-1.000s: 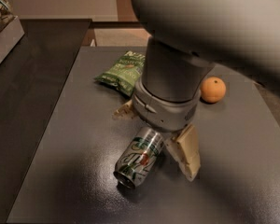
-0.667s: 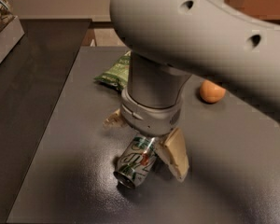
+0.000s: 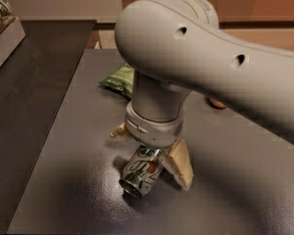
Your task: Place 7up can upright
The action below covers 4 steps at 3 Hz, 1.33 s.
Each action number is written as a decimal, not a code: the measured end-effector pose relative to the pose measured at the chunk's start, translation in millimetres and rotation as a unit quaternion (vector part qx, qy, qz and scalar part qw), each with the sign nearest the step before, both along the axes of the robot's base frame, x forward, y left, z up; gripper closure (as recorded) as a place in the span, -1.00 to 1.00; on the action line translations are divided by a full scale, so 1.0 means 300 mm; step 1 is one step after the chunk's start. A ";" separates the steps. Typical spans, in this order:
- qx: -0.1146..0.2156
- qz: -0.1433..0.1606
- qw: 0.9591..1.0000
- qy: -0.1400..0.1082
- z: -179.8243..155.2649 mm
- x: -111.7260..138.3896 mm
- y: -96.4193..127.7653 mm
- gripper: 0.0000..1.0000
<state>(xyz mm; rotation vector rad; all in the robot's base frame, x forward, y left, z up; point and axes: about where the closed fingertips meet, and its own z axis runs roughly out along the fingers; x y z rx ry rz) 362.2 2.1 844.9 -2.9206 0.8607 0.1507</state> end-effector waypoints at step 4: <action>-0.008 -0.008 1.000 -0.017 0.016 -0.012 -0.011 0.28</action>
Offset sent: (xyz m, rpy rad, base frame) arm 0.0056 -0.0119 -0.0119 -0.0248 -0.0274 -0.0033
